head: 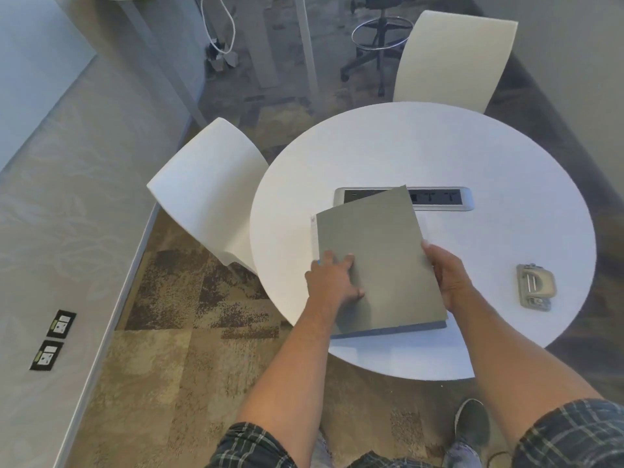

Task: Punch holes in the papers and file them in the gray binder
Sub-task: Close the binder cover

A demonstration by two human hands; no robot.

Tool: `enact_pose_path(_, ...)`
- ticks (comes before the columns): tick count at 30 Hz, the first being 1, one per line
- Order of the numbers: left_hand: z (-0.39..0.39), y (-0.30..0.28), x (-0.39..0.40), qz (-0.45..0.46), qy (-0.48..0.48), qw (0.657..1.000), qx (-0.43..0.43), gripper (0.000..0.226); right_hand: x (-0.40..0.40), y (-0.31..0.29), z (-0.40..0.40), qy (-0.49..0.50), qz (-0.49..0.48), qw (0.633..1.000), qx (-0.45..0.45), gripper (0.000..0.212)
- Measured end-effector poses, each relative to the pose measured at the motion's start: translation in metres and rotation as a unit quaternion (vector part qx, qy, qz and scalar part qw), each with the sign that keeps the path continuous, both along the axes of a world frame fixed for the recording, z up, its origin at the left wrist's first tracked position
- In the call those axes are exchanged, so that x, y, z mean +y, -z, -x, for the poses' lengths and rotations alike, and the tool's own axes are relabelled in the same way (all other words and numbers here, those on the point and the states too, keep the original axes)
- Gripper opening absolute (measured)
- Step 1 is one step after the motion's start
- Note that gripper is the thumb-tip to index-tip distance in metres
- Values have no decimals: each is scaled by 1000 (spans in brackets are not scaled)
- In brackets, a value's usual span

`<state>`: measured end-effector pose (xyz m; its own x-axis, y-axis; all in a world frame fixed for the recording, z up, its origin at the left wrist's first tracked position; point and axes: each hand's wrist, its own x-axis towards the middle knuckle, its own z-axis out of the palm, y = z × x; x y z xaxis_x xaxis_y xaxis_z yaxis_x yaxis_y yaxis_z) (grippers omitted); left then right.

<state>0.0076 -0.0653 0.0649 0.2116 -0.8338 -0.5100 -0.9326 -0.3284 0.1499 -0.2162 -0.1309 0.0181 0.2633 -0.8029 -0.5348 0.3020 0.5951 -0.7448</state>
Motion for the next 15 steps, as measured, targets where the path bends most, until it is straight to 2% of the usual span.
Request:
enact_pose_path(2,-2,14,6,-13,-42,999,24,106,1,11,12,-15,31,992,119,20)
enact_pose_path(6,-2,30,15,-1,-83,995,49,124,14,28,25,-43,53,959,274,27)
enact_pose_path(10,2,38,18,19,-33,998,41,123,29,36,30,-98,90,866,482,35)
enact_pose_path(15,12,43,14,12,11,1000,-11,113,41,47,32,-161,134,780,590,56)
